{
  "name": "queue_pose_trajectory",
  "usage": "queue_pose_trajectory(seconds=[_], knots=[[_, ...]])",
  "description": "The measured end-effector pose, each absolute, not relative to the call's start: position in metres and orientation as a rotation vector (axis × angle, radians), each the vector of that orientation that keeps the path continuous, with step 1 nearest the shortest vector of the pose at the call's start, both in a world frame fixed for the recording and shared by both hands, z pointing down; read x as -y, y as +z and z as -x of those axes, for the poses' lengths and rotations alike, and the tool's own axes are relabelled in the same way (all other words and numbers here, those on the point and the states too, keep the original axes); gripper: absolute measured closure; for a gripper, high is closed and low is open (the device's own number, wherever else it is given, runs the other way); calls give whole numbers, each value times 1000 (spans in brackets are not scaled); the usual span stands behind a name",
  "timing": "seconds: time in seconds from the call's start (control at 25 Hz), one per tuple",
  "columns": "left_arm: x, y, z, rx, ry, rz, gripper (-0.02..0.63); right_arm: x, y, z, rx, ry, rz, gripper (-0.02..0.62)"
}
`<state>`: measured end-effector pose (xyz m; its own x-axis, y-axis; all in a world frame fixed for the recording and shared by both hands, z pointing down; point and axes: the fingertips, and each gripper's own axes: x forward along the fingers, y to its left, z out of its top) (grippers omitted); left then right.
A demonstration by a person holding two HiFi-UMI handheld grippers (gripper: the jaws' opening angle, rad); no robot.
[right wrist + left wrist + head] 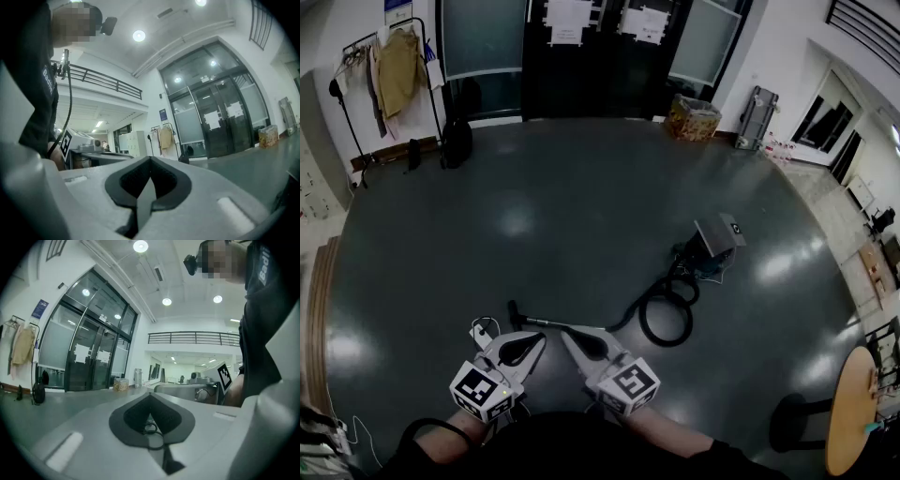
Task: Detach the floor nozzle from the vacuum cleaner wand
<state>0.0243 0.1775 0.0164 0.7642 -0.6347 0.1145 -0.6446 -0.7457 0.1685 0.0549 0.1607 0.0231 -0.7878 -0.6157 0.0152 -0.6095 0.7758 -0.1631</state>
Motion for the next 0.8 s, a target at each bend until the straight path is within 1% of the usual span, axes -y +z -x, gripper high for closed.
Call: queue_pose_trajectory(seconds=[0.4,0.8], knots=[[-187,29,-28,999,77,-2759,604,-171,27,-55,-2928,-300,985,595],[-182,34,-41,1047,110,-2728,604,-164,29,-81,-2861,-325,991,594]])
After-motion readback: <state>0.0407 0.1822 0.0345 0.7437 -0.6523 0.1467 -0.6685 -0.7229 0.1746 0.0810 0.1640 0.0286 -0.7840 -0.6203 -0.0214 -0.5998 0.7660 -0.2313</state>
